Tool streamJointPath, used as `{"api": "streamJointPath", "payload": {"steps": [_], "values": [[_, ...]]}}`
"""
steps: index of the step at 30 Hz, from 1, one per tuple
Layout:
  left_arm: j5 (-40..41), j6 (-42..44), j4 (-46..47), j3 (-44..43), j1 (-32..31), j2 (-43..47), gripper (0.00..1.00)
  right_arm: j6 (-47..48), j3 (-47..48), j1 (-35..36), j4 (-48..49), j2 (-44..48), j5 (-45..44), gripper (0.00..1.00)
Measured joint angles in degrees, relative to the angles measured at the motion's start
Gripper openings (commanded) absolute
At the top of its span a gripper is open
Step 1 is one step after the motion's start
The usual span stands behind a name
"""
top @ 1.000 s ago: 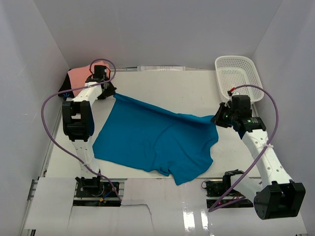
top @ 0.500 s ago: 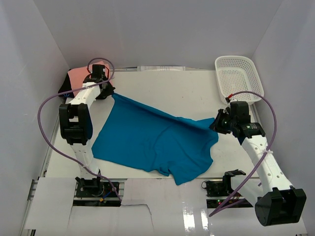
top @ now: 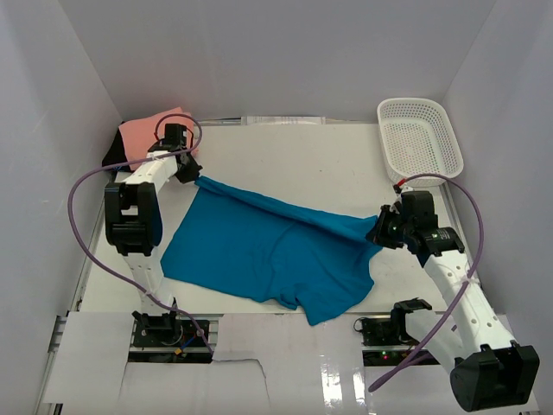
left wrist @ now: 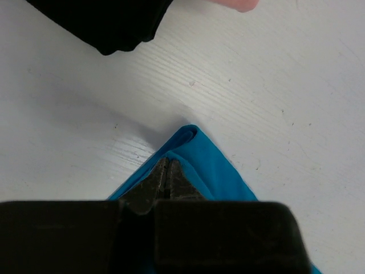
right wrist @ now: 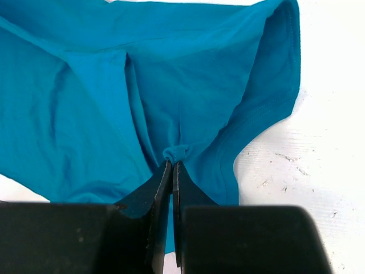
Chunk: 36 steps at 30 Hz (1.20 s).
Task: Fold and stack the t-shirts
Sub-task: Fold the flattened tshirt in 1/3 of the way
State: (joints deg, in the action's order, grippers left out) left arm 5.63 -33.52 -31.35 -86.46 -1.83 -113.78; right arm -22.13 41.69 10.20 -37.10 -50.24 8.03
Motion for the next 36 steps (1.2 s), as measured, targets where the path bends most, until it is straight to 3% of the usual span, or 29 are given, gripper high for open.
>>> {"api": "streamJointPath", "payload": {"steps": [17,18,21,22,24,28,36], "values": [[0.37,-0.31,0.28,2.80,0.00,3.39,0.00,-2.12,-4.09,3.39,-0.59,2.03,0.02,0.08],[0.42,-0.44,0.46,3.69,0.00,3.65,0.00,-2.29,-4.11,3.65,-0.61,2.01,-0.07,0.13],[0.55,-0.79,0.50,6.78,0.00,4.90,0.27,-3.26,-4.11,4.09,-0.70,2.03,-0.44,0.46],[0.66,-1.05,0.50,7.82,0.00,5.55,0.45,-3.21,-4.11,4.11,-0.81,2.03,-0.52,0.58],[1.07,-1.38,0.35,9.40,0.00,6.91,0.62,-3.39,-4.11,4.20,-1.11,2.03,-0.83,0.62],[2.73,-2.47,0.46,11.39,0.04,10.40,0.68,-3.28,-4.09,4.20,-2.21,2.03,-1.70,0.63],[7.13,-3.37,0.79,12.04,0.74,18.18,0.68,-3.34,-0.57,4.20,-3.41,-1.57,-5.40,0.62]]}}
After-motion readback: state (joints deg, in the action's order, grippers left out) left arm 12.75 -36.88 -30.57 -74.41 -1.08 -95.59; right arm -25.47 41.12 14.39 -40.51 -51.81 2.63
